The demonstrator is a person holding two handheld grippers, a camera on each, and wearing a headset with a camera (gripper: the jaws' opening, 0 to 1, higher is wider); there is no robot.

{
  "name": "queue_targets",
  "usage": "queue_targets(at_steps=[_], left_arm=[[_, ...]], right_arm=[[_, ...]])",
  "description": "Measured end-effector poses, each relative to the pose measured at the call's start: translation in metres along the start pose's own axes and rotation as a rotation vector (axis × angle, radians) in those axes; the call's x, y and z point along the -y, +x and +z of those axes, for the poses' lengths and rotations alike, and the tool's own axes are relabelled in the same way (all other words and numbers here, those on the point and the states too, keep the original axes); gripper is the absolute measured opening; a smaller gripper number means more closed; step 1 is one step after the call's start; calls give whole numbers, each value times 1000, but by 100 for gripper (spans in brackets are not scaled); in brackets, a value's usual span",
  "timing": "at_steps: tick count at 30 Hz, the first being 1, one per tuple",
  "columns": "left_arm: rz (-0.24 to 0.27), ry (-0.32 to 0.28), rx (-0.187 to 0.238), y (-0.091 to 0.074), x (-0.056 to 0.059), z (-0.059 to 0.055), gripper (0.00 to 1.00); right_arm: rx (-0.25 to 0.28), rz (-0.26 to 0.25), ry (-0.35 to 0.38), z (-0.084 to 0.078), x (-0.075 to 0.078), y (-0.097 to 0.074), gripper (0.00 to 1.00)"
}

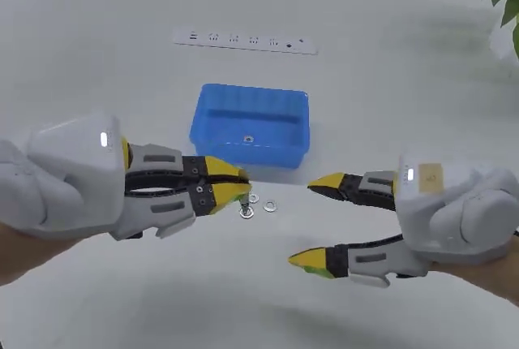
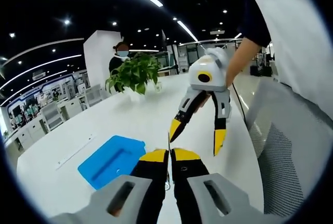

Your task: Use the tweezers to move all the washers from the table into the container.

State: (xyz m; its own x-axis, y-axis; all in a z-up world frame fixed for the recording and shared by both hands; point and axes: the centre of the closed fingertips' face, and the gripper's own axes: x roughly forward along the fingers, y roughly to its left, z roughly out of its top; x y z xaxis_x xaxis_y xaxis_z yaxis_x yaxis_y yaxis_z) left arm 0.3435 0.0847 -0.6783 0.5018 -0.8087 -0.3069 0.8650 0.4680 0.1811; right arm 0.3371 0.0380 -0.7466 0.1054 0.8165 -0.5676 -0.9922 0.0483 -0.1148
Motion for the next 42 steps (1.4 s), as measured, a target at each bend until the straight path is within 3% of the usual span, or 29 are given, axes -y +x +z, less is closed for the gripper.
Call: queue_targets(at_steps=[3,9,13,15,18,23,34,42], left_arm=[[-8,-1,-2,-1,1,-1,6],[1,-6,-2,2,-6,-1,6],[7,-8,0,5,-10,-1,6],[0,-5,-2,7,-10,-2,6],[-16,-7,-7,9,-8,-4,6],[-29,-7,-9,13,-7,-6,6],[-53,-16,-11,25,-10,-11,6],[-57,-22,-21,24,-10,-15,6]], right_arm=[[-15,14,-28,-5,-8,5,68],[-9,9,7,-9,-11,7,84],[-27,-23,25,-16,-6,5,93],[-15,-75,72,-18,3,4,100],[-1,-79,130,-21,7,0,100],[-1,-91,138,-24,8,-2,100],[-9,-44,161,-28,-3,4,100],[1,-41,185,-26,1,5,100]])
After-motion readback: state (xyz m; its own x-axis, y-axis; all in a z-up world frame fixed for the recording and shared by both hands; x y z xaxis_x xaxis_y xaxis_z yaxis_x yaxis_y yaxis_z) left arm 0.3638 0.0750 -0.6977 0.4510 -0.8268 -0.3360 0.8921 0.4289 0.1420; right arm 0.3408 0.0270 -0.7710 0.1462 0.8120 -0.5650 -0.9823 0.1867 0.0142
